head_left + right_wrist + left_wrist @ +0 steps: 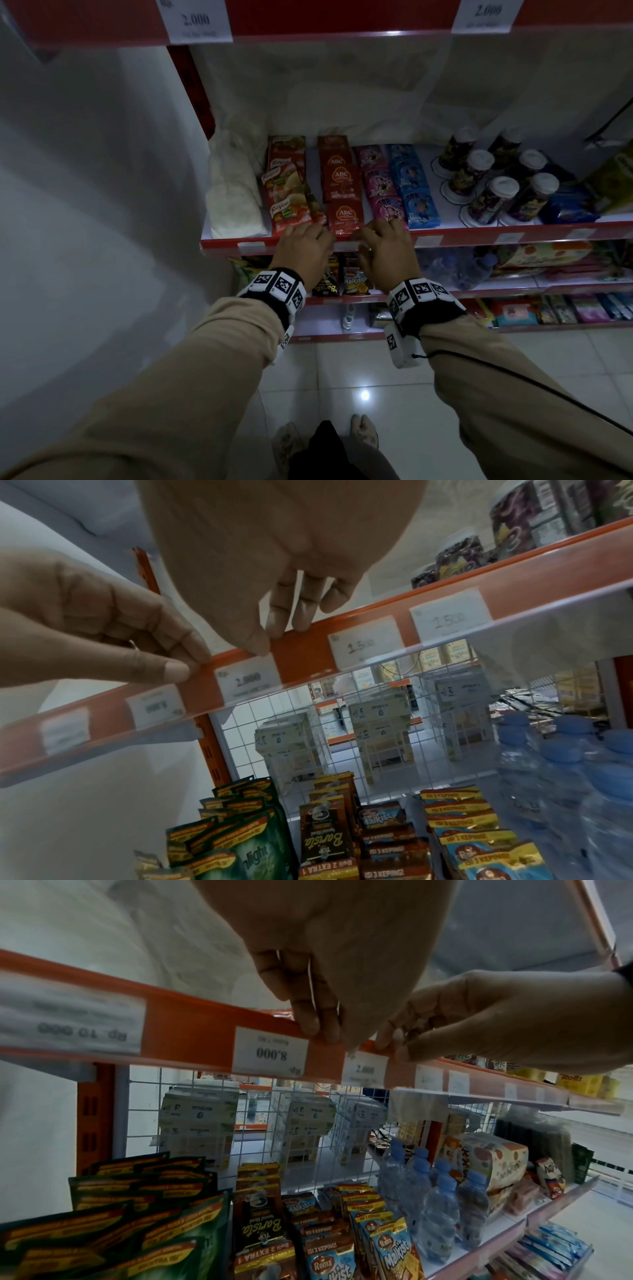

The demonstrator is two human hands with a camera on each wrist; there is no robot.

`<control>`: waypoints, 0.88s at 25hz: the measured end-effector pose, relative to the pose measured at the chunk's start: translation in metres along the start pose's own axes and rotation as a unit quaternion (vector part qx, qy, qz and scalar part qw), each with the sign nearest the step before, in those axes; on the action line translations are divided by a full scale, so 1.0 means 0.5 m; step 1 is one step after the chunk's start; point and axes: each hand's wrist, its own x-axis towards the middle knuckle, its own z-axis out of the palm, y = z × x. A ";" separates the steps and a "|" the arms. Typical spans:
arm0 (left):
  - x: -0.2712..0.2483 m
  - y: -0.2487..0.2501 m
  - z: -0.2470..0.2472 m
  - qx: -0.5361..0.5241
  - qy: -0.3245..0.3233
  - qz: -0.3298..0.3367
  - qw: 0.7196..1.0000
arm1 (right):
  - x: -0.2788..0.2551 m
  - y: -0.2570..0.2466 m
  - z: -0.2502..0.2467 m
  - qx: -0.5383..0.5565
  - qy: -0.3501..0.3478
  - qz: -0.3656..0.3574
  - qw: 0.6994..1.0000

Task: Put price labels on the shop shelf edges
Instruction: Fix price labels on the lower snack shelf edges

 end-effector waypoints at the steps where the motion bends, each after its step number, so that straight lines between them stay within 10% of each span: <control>1: -0.003 -0.006 -0.002 0.006 0.001 0.000 1.000 | 0.001 -0.008 0.001 -0.004 -0.005 0.003 1.000; 22: -0.094 -0.104 -0.006 0.006 -0.021 -0.024 0.999 | 0.027 -0.156 0.052 -0.030 -0.044 -0.042 0.998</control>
